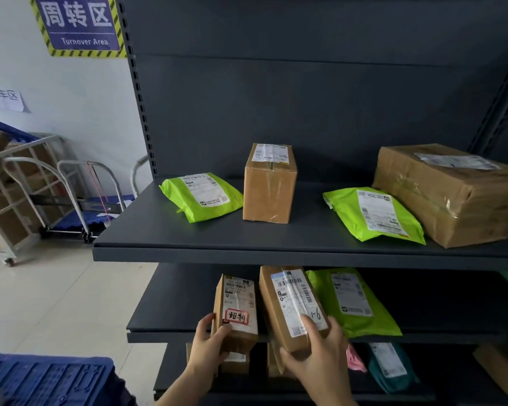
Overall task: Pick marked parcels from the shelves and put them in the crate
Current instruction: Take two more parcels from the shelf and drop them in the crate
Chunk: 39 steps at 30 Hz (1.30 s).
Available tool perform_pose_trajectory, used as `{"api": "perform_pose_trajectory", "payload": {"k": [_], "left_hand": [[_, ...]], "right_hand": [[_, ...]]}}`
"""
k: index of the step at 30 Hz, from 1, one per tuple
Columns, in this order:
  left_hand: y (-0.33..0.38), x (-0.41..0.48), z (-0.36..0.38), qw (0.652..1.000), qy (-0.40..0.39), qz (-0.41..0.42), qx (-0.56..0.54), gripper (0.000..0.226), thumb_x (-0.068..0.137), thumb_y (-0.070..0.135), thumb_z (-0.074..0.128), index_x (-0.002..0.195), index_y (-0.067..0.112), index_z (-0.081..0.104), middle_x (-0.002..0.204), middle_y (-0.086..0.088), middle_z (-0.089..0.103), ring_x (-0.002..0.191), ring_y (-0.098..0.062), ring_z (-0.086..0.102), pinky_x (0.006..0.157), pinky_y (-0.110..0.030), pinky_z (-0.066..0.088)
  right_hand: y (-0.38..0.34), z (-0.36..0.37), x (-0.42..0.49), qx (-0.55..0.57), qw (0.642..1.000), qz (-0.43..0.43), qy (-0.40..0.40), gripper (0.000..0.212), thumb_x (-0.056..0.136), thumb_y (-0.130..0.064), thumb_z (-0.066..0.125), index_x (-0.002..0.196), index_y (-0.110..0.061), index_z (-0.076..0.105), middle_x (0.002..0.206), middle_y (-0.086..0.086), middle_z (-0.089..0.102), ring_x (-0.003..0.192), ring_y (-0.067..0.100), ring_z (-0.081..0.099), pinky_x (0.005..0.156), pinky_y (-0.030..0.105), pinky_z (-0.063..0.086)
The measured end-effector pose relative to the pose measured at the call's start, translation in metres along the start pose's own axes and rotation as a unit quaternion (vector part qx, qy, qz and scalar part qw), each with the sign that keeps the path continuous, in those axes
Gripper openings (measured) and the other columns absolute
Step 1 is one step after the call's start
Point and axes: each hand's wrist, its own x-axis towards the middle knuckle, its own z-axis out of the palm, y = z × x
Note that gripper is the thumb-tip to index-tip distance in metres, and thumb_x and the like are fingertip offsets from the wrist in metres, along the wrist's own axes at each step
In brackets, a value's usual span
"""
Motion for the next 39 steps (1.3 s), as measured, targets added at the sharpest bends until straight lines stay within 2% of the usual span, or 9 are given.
{"api": "perform_pose_trajectory", "payload": {"k": [2,6,13,18,23,28,32,36,39], "left_hand": [[0.001,-0.005,0.0,1.0,0.004,0.006,-0.014,0.046,0.089,0.007,0.059,0.13,0.018,0.042,0.11,-0.014,0.06,0.101,-0.033,0.061,0.084,-0.048,0.055],[0.005,-0.015,-0.007,1.0,0.011,0.015,-0.022,0.039,0.089,0.006,0.059,0.123,0.018,0.043,0.112,-0.016,0.06,0.094,-0.029,0.063,0.06,-0.034,0.057],[0.009,-0.016,-0.031,0.997,0.057,0.05,-0.021,0.044,0.089,0.005,0.058,0.13,0.01,0.042,0.109,-0.015,0.056,0.102,-0.033,0.057,0.085,-0.044,0.051],[0.011,-0.024,-0.042,0.996,0.052,0.064,-0.042,0.035,0.09,0.002,0.055,0.122,0.01,0.043,0.099,-0.013,0.06,0.085,-0.023,0.06,0.06,-0.027,0.052],[0.002,-0.03,-0.039,0.995,0.052,0.065,-0.061,0.036,0.09,0.003,0.056,0.123,0.008,0.045,0.097,-0.017,0.064,0.087,-0.029,0.063,0.066,-0.034,0.052],[-0.01,-0.039,-0.023,0.994,0.061,0.067,-0.054,0.037,0.089,0.009,0.059,0.124,0.011,0.046,0.105,-0.014,0.062,0.092,-0.027,0.062,0.071,-0.034,0.052],[-0.023,-0.052,-0.015,0.995,0.067,0.073,-0.03,0.045,0.089,0.013,0.061,0.131,0.007,0.044,0.115,-0.016,0.061,0.103,-0.031,0.061,0.08,-0.041,0.054],[-0.039,-0.074,-0.017,0.993,0.081,0.074,-0.032,0.042,0.09,0.01,0.058,0.13,0.004,0.045,0.105,-0.01,0.063,0.105,-0.031,0.059,0.093,-0.044,0.049],[-0.055,-0.092,-0.025,0.992,0.106,0.064,-0.031,0.044,0.089,0.011,0.059,0.131,0.004,0.046,0.107,-0.012,0.064,0.107,-0.032,0.06,0.097,-0.045,0.048]], "right_hand": [[-0.007,-0.007,0.013,-0.01,1.0,-0.001,-0.019,0.079,0.062,-0.057,0.073,0.132,-0.033,0.045,0.141,0.019,0.029,0.123,0.034,0.035,0.096,0.042,0.042],[-0.025,-0.013,0.045,-0.052,0.997,-0.006,-0.048,0.077,0.075,-0.064,0.058,0.141,-0.036,0.03,0.148,0.015,0.018,0.13,0.03,0.027,0.102,0.032,0.037],[-0.041,0.003,0.081,-0.107,0.993,-0.012,-0.051,0.077,0.078,-0.068,0.05,0.143,-0.035,0.026,0.147,0.02,0.021,0.127,0.036,0.032,0.102,0.035,0.037],[-0.039,0.009,0.082,-0.141,0.989,-0.022,-0.045,0.081,0.08,-0.071,0.043,0.147,-0.033,0.016,0.153,0.019,0.014,0.134,0.036,0.026,0.108,0.039,0.033],[-0.021,0.004,0.058,-0.152,0.985,-0.08,-0.004,0.077,0.055,-0.053,0.081,0.117,-0.012,0.063,0.123,0.024,0.058,0.106,0.041,0.059,0.083,0.049,0.052],[0.005,-0.007,0.024,-0.158,0.977,-0.134,-0.042,0.058,0.084,-0.053,0.039,0.109,-0.009,0.067,0.114,0.014,0.066,0.1,0.031,0.065,0.079,0.041,0.056],[0.026,-0.009,0.003,-0.166,0.969,-0.174,-0.048,0.065,0.052,-0.044,0.086,0.104,-0.009,0.07,0.106,0.009,0.07,0.094,0.026,0.068,0.076,0.036,0.056],[0.045,-0.006,-0.014,-0.156,0.964,-0.201,-0.071,0.057,0.059,-0.043,0.078,0.103,-0.008,0.071,0.105,0.007,0.07,0.092,0.023,0.069,0.075,0.035,0.056],[0.051,0.0,-0.025,-0.149,0.961,-0.201,-0.115,0.068,0.048,-0.046,0.087,0.103,-0.009,0.071,0.105,0.006,0.071,0.092,0.022,0.07,0.075,0.033,0.056]]}}
